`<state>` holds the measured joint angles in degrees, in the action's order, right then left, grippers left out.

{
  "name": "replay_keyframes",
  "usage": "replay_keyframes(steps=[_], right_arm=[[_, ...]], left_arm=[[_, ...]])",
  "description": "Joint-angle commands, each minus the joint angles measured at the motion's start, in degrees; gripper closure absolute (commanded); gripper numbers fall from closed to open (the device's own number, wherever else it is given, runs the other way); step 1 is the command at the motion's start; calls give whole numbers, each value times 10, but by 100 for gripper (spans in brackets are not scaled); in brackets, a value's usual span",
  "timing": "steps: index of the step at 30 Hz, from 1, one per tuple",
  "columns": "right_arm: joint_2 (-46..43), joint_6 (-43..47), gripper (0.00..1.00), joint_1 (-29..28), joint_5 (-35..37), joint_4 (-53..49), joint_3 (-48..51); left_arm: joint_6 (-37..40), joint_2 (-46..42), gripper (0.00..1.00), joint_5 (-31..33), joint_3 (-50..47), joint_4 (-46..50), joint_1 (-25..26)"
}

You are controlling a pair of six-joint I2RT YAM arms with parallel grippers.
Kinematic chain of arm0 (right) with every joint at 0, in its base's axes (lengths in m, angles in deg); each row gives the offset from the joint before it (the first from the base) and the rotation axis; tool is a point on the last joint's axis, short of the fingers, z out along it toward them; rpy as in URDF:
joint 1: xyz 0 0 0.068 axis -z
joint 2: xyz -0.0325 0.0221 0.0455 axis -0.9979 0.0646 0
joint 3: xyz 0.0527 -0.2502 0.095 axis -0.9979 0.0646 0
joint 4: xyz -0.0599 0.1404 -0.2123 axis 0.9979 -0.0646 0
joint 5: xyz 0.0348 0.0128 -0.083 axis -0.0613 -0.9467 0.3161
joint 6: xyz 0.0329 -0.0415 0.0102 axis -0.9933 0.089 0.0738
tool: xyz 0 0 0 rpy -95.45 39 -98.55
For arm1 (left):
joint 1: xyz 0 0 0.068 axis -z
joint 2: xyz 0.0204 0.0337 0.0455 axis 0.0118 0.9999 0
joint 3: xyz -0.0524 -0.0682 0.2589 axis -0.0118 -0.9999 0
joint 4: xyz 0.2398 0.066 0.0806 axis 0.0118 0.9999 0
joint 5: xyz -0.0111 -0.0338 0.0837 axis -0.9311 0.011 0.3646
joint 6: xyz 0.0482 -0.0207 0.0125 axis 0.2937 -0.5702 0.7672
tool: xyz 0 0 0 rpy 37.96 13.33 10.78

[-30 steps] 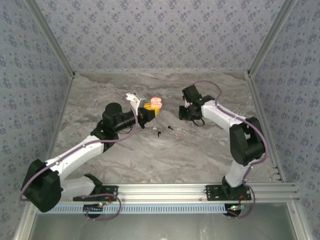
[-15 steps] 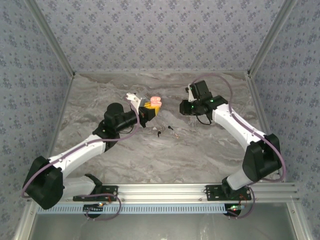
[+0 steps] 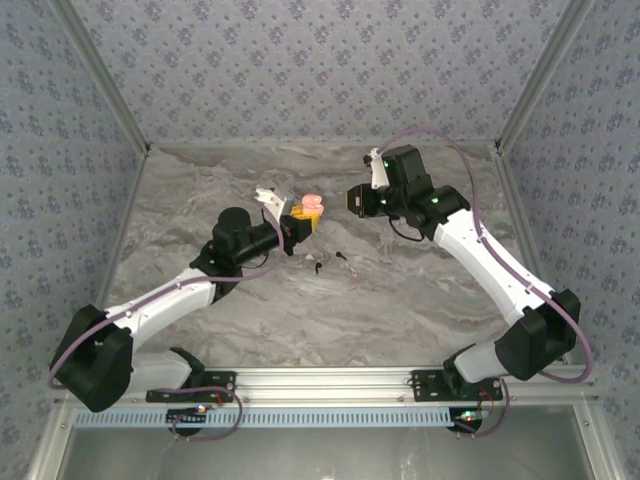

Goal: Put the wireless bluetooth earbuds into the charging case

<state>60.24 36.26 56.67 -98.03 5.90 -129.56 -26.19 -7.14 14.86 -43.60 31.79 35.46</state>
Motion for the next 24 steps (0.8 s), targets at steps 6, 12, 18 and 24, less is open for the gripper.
replay_keyframes(steps=[6, 12, 18, 24], right_arm=[[-19, 6, 79, -17, -40, 15, -58], [-15, -9, 79, -30, -41, 42, -65], [-4, -15, 79, -45, -44, 53, -74], [7, -13, 79, -59, -46, 55, -85]], left_arm=[[5, 17, 85, -6, 2, -44, 5], [-15, 23, 85, -15, 5, -64, 6], [-19, 27, 85, -14, 12, -64, 12], [-27, 33, 85, -13, 19, -66, 16]])
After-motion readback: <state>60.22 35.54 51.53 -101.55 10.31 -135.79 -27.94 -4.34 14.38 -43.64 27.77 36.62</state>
